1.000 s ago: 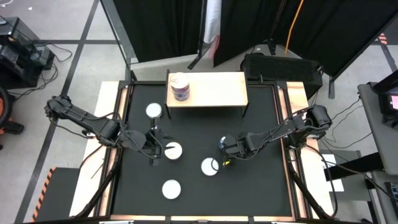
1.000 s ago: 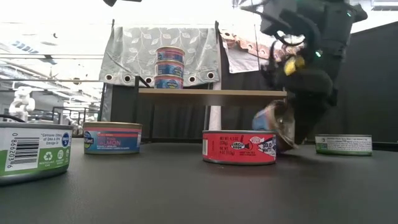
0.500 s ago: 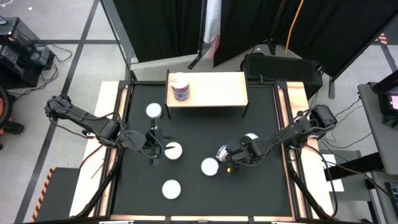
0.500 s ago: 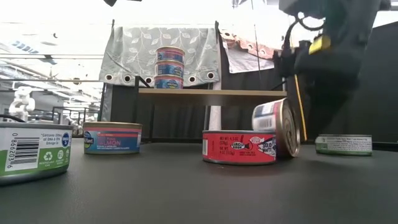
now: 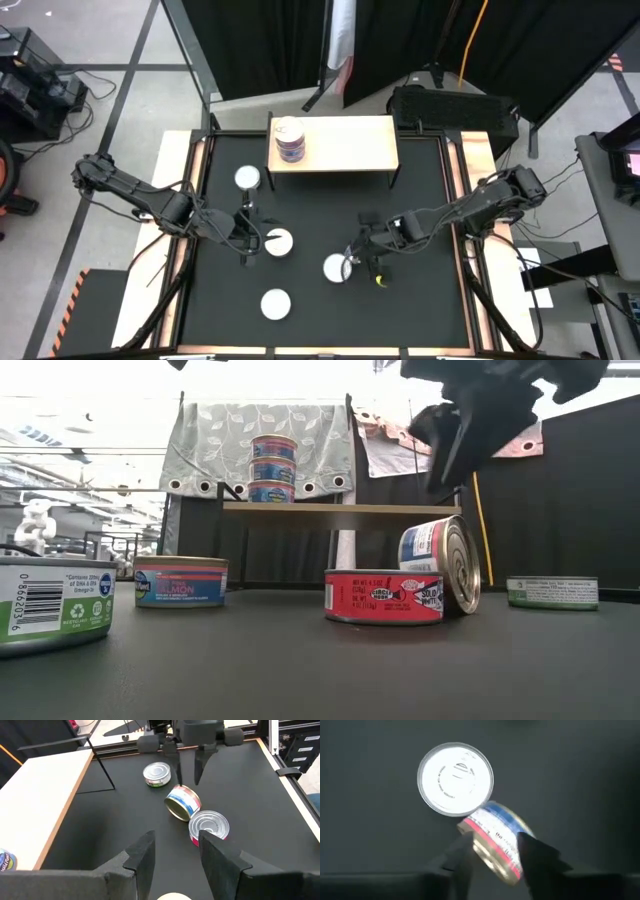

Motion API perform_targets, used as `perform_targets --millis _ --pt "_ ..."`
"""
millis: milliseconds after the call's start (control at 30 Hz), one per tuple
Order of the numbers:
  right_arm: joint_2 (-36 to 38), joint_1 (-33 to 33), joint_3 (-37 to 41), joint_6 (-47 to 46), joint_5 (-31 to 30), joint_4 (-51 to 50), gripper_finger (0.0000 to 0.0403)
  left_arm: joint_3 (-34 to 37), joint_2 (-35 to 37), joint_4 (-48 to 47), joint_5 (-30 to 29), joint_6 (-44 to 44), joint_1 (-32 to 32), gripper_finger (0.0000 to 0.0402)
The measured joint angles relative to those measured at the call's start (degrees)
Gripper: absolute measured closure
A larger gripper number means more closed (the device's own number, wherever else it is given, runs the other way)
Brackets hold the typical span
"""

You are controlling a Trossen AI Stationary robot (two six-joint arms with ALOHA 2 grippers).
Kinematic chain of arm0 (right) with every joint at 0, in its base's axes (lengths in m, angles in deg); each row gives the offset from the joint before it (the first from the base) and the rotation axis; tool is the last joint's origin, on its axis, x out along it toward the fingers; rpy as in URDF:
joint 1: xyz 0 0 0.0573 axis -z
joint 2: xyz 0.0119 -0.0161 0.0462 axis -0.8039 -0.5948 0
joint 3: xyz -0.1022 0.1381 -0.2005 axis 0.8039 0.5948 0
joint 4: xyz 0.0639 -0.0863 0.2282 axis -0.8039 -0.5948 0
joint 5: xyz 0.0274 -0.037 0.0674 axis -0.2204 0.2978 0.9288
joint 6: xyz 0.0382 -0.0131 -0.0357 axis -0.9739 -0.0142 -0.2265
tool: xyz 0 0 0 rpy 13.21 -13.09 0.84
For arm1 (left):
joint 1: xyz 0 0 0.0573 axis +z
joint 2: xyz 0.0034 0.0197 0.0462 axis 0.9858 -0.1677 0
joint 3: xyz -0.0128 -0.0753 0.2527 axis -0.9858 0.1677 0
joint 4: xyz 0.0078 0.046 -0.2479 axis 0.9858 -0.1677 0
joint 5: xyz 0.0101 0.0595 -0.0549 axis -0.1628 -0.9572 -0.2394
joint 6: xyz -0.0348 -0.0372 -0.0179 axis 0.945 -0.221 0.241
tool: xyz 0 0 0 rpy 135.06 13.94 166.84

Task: Stack canned seafood by type on shelf
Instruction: Stack the blue pink tuna can on top of the other blue pink tuna can on the shelf

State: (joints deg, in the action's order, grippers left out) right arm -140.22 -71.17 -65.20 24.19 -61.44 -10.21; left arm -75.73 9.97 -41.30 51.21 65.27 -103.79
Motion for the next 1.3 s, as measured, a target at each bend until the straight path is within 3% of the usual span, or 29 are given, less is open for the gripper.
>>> perform_targets --millis 133,267,833,1300 --pt "0.0 2.6 -0.3 9.3 6.7 0.0 0.0177 0.0 0.0 0.0 0.2 0.5 0.0 0.0249" --pt "0.0 3.1 -0.3 20.1 9.5 0.4 0.0143 0.0 0.0 -0.1 0.2 0.8 0.0 0.0249" --pt "-3.0 8.4 -0.3 41.1 15.2 0.1 0.0109 0.0 0.0 0.0 0.2 1.3 0.0 0.0249" --pt "-10.2 13.8 -0.2 43.3 24.4 -0.7 0.0118 0.0 0.0 -0.2 -0.1 2.8 0.0 0.0249"
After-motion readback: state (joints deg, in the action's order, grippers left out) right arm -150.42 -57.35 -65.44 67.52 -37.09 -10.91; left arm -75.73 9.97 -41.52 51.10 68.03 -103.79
